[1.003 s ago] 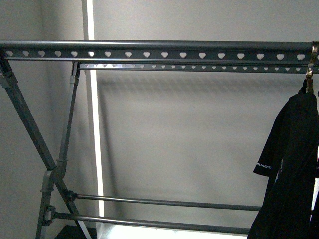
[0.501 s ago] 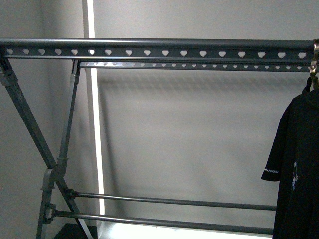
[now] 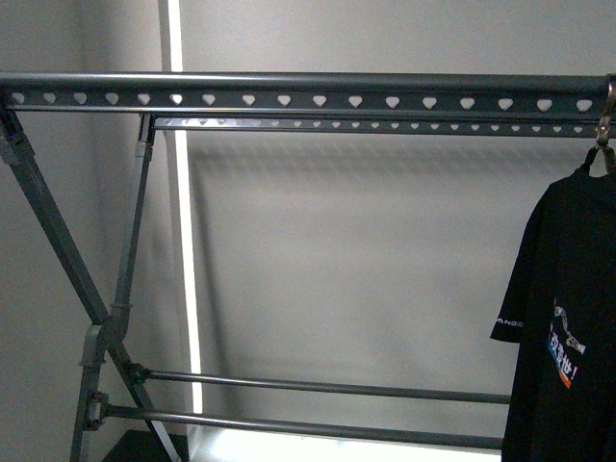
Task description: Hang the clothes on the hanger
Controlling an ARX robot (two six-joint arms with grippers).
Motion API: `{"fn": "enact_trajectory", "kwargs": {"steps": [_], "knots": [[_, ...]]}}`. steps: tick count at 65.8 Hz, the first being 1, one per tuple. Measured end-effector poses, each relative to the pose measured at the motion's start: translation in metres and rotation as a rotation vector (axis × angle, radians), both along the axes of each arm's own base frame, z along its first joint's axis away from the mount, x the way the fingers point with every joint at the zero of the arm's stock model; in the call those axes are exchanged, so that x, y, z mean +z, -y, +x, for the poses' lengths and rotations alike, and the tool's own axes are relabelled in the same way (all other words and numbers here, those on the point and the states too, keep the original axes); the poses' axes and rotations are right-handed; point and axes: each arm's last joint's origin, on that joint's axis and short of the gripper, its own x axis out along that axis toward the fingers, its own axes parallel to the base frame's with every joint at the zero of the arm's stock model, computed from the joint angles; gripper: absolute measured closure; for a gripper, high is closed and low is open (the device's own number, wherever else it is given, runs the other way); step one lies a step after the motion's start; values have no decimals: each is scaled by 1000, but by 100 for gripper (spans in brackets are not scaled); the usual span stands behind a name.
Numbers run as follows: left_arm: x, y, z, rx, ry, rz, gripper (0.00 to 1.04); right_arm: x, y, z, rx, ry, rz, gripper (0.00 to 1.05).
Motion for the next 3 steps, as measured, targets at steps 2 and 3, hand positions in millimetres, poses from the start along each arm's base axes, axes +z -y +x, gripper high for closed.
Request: {"fn": "enact_trajectory", "kwargs": {"steps": [2,3], "knots": [[0,0,0,0,0,0,77,0,0,0,0,0,0,87],[0,0,0,0,0,0,75,0,0,0,0,0,0,85]]}}
